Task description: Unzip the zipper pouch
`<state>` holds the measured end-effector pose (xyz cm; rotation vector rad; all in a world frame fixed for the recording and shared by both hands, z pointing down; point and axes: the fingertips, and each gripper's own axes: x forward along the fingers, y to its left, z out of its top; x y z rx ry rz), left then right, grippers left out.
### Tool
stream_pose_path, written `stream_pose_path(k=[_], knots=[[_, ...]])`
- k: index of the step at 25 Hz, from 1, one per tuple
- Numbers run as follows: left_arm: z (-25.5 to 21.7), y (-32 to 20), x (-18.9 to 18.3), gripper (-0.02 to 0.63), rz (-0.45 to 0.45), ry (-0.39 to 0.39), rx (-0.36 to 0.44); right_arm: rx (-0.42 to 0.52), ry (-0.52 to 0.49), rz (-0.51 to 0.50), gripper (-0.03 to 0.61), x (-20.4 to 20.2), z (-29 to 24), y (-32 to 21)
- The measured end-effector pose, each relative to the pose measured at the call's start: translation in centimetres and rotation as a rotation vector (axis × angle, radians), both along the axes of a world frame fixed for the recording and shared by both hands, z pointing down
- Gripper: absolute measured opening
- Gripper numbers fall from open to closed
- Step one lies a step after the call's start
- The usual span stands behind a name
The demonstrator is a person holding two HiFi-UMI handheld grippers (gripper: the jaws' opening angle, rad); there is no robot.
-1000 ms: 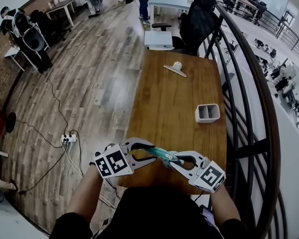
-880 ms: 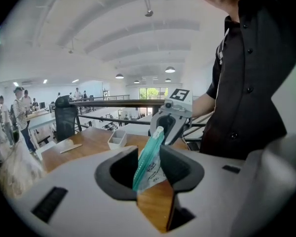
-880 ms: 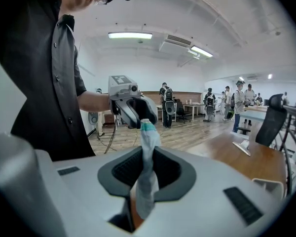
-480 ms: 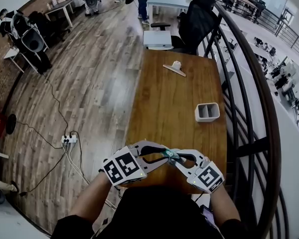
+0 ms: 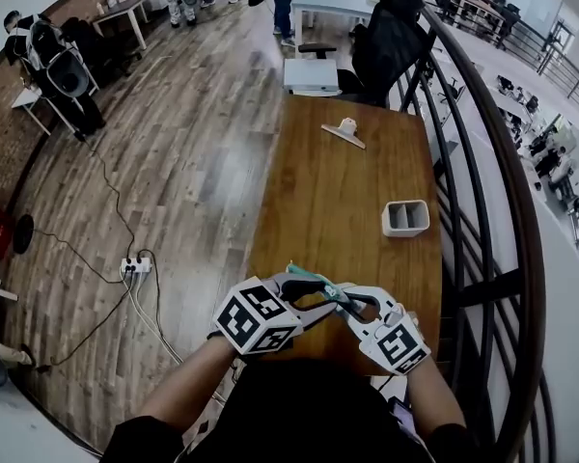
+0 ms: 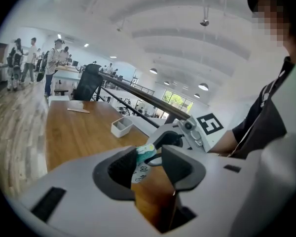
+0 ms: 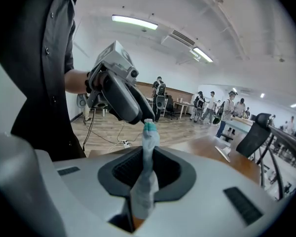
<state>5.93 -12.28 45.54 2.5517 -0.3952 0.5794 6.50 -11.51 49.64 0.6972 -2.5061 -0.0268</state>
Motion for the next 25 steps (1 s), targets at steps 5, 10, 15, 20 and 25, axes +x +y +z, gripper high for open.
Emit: stream_pose_path(k=[5, 10, 15, 20, 25], knots=[[0.5, -0.4, -0.3, 0.167, -0.039, 0.014, -0.085, 0.049, 0.092, -0.024, 0.048, -0.3, 0.4, -0.1], [1.1, -0.9, -0.4, 0.166, -0.065, -0.003, -0.102, 0.071, 0.141, -0.033, 0.048, -0.5, 0.9, -0.1], [1.2, -1.1, -0.9, 0.123, -0.091, 0.006, -0.124, 0.071, 0.143, -0.034, 0.048, -0.6, 0.8, 0.0], [1.1, -1.0, -1.3, 0.114, -0.070, 0.020, -0.143, 0.066, 0.118, -0.036, 0.048, -0.6, 0.5, -0.1], [1.0, -0.6, -1.3, 0.110, -0.040, 0.023, -0.132, 0.059, 0.081, -0.035, 0.048, -0.3, 0.2, 0.1]])
